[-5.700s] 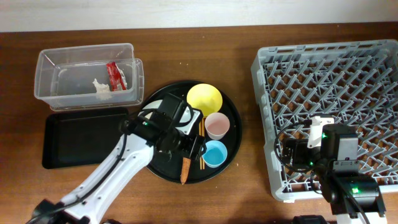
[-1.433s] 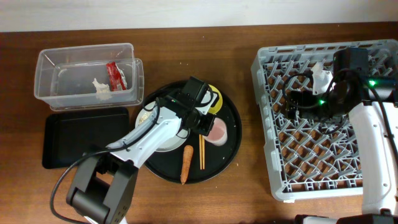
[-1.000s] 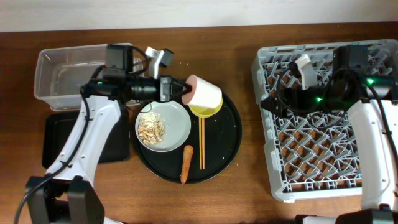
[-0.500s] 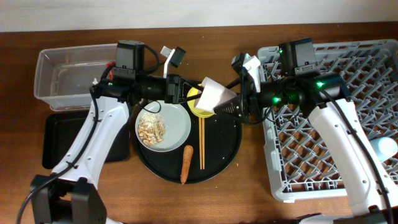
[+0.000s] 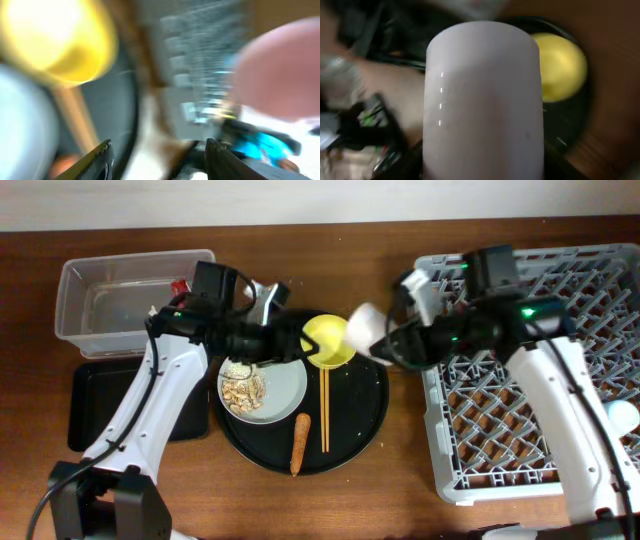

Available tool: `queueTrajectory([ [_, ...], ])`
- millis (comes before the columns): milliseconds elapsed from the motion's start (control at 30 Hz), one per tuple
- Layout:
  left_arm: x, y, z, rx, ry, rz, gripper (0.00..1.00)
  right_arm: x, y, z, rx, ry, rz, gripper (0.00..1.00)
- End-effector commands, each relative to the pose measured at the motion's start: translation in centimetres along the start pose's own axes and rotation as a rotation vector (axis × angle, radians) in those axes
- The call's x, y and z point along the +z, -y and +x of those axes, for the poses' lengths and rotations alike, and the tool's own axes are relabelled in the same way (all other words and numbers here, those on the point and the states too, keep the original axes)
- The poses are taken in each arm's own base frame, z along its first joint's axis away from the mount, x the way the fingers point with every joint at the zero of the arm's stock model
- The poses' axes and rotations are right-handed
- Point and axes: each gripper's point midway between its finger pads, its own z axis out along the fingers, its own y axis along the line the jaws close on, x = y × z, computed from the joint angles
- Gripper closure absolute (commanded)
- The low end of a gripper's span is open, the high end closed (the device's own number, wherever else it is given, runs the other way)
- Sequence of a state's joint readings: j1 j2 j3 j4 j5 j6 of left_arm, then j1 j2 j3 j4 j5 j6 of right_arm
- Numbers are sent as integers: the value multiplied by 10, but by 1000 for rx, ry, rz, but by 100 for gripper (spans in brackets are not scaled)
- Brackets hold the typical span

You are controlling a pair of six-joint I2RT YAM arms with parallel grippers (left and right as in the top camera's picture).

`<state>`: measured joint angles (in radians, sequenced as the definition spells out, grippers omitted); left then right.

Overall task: Sort waste into correct bins and load items into the dishwasher rack
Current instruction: 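Place the pink cup in the rack with the right gripper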

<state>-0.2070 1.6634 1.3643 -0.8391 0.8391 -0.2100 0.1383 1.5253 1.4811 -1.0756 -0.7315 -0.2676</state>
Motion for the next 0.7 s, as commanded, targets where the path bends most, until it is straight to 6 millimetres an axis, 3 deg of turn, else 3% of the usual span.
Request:
queueTrajectory([
  [0,-34,-86,5,6,35,-557,41,-59,68,13,247,2,289,57],
  [67,-61,-97,4,18,77,-712,41,-103,97,28,391,17,421,56],
  [167,-94,-83,-3,63,184,-786,40,-173,146,65,720,106,641,57],
  [200,-97,-79,-3,70,198,-783,41,-186,155,74,788,132,669,58],
  [233,-100,-76,-3,75,208,-781,40,-207,173,94,910,160,741,59],
  [300,-100,-76,-1,72,203,-781,41,-231,198,128,1046,148,848,59],
  [467,-100,-76,0,70,197,-782,41,-235,251,175,1235,117,848,59],
  [533,-100,-76,1,69,196,-782,41,-231,268,183,1255,108,844,59],
  [667,-100,-76,1,69,196,-782,41,-218,284,194,1282,68,821,58],
])
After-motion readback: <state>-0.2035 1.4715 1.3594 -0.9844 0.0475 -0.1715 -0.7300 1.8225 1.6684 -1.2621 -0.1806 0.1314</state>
